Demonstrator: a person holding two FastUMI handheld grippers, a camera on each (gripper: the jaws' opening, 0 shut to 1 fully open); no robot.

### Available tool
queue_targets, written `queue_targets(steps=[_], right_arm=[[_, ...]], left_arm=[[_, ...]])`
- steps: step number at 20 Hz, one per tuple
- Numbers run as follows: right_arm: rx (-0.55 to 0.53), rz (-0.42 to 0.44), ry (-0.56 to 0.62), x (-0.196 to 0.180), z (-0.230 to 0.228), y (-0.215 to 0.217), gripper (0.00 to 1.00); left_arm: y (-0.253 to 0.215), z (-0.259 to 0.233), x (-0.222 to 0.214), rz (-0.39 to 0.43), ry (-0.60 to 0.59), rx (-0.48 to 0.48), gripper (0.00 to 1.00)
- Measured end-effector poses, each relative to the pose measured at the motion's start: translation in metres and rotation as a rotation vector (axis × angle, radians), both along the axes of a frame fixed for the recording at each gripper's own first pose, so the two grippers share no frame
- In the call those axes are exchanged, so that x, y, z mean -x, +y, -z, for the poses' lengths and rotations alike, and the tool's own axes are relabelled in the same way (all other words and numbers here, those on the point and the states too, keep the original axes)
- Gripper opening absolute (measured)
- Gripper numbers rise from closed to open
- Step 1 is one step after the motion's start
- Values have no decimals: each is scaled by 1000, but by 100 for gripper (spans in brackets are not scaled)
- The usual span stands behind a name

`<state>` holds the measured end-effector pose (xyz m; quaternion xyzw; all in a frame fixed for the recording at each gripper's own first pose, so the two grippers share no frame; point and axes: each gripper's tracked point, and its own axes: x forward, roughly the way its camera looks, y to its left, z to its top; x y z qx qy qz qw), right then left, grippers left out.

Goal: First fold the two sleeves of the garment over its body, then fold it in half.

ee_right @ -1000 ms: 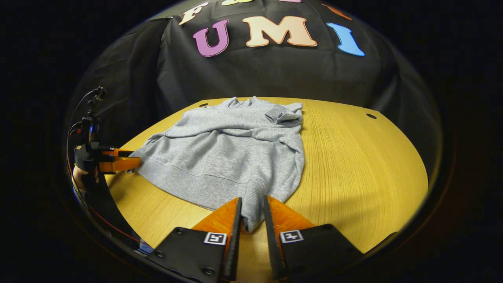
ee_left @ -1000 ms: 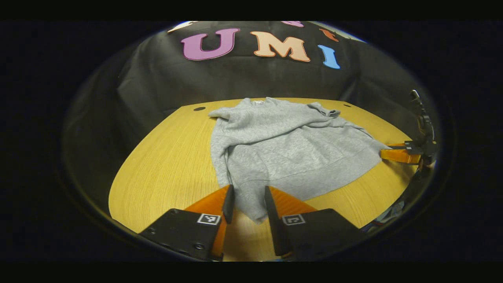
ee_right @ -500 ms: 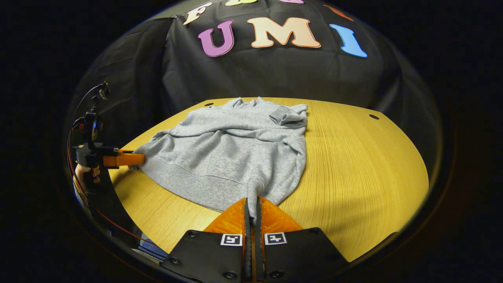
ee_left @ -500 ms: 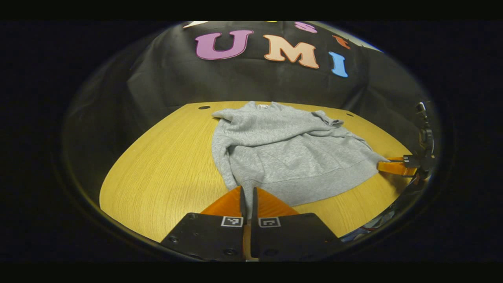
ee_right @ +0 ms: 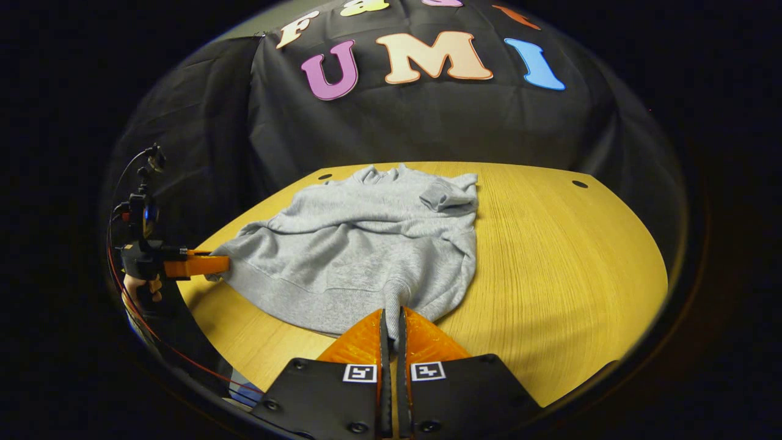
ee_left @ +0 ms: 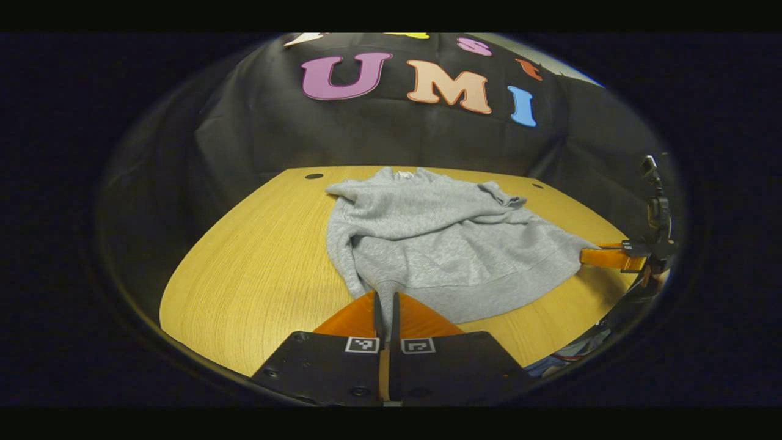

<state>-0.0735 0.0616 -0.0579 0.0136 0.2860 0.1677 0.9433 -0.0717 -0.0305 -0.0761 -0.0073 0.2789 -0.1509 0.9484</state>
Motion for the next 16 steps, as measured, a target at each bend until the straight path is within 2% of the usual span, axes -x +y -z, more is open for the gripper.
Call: queue_targets(steps=[6, 10, 16], right_arm=[[-82, 13, -68, -33, -43, 11, 6], [-118, 42, -128, -73, -75, 12, 6], [-121, 94, -162, -151, -96, 14, 6]], left_arm=[[-14, -54, -31, 5, -112, 117, 0], [-18, -85, -64, -22, -165, 233, 0], [-27, -112, -137, -69, -203, 300, 0]])
